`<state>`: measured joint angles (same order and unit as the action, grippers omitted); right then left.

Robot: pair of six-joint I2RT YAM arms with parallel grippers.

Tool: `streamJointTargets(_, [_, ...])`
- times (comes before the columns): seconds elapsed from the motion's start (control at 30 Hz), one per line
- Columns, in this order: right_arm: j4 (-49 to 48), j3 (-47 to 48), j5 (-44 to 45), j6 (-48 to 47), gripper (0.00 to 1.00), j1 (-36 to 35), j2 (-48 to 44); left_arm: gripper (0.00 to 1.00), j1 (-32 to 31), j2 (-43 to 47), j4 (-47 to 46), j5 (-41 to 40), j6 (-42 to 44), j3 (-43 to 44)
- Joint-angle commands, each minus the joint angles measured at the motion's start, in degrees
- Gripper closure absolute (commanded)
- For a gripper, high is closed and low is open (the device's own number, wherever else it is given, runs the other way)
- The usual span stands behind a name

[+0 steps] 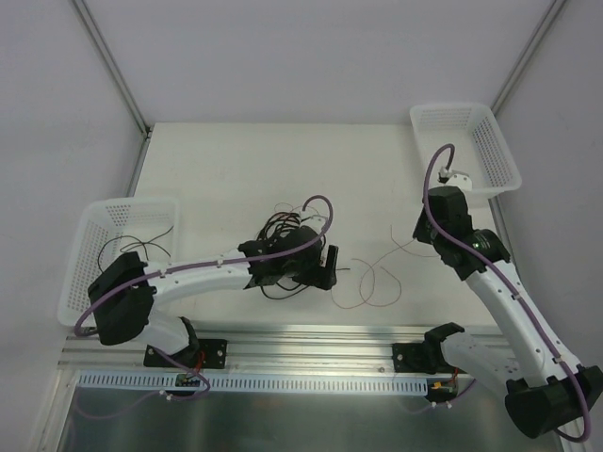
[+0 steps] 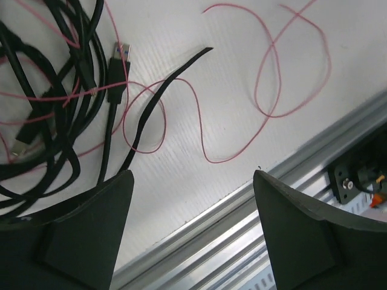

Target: Untangle the cables

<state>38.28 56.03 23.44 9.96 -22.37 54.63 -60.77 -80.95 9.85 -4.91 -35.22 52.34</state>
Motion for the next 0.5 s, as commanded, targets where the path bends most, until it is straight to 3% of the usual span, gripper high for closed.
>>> streamJointTargets(0.0, [1.00, 2.07, -1.73, 1.64, 0.99, 0.22, -3.12, 0.20, -3.03, -5.69, 0.88, -5.71, -16.80, 2.85])
streamJointTargets(0.13, [0.83, 0.84, -3.57, 2.43, 0.99, 0.14, -4.44, 0.25, -4.62, -12.20, 0.96, -8.71, -19.79, 6.63])
streamJointTargets(0.27, [0.65, -0.57, -4.46, 2.96, 0.99, 0.22, -6.55, 0.36, -4.79, -18.44, 0.79, -9.77, -20.59, 9.27])
streamJointTargets(0.37, [0.74, -1.01, -4.81, 3.05, 0.99, 0.22, -7.96, 0.49, -4.97, -20.38, 0.96, -10.03, -20.85, 9.89])
streamJointTargets(0.47, [1.00, -1.19, -4.37, 2.70, 0.99, 0.22, -8.66, 0.75, -4.97, -20.04, 1.31, -11.09, -20.68, 9.28])
